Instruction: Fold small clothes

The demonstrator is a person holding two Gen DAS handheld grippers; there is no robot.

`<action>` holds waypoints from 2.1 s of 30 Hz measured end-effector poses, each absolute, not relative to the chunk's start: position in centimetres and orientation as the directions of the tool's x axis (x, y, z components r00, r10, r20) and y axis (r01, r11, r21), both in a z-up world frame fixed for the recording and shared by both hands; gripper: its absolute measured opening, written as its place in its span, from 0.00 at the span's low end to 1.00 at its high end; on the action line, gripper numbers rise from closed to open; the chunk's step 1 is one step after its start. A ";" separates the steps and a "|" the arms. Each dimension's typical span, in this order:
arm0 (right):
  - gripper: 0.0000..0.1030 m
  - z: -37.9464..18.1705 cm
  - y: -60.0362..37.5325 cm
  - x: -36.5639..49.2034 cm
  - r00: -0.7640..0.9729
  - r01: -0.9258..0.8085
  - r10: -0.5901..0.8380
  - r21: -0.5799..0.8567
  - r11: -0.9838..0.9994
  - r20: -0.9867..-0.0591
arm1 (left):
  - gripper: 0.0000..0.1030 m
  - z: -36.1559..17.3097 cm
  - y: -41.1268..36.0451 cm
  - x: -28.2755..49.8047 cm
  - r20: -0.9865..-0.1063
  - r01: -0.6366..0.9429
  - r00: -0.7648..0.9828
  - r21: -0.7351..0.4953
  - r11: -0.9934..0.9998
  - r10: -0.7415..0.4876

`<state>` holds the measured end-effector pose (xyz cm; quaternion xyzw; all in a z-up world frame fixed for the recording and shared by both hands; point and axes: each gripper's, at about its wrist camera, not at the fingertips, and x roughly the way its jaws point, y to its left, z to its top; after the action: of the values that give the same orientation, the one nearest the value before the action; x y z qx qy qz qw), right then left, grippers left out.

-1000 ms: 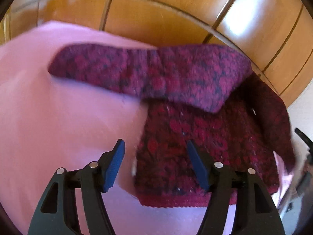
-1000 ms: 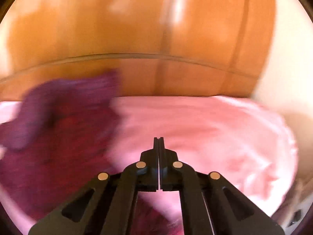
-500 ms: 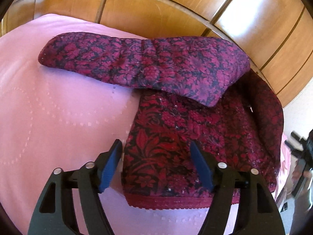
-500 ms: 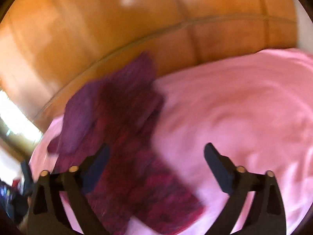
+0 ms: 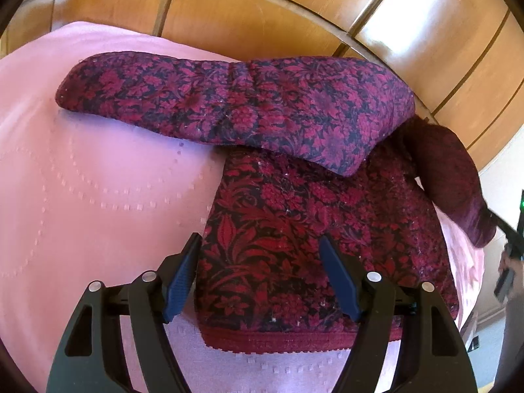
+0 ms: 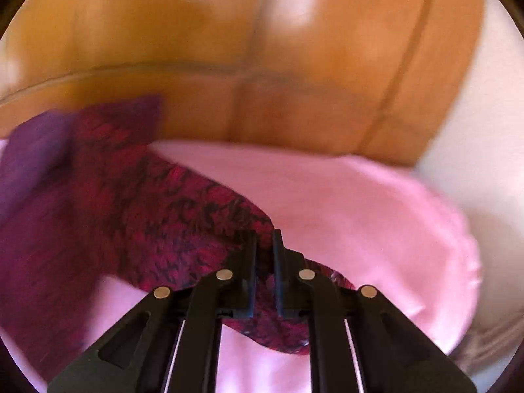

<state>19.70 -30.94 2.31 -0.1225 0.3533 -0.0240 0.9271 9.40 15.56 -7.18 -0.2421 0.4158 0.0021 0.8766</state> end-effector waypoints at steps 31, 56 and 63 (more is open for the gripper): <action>0.10 -0.1 -21.0 7.6 0.496 -0.474 0.484 0.242 0.847 -0.721 | 0.12 -1.3 14.4 4.2 -0.629 -0.082 0.711 -0.517 0.852 -0.314; 0.61 -5.0 -19.3 4.9 0.478 -0.400 0.491 0.318 0.860 -0.728 | 0.69 -5.7 25.8 11.9 -0.603 -0.356 0.754 -0.709 0.609 -0.261; 0.61 -6.9 -15.9 6.5 0.428 -0.414 0.514 0.345 0.843 -0.743 | 0.06 -5.5 28.7 16.4 -0.632 -0.408 0.752 -0.668 0.623 -0.186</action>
<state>6.46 -15.86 -6.86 0.0547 0.4587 0.2751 0.8432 16.37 28.70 -5.47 -0.4292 0.3457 0.0667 0.8318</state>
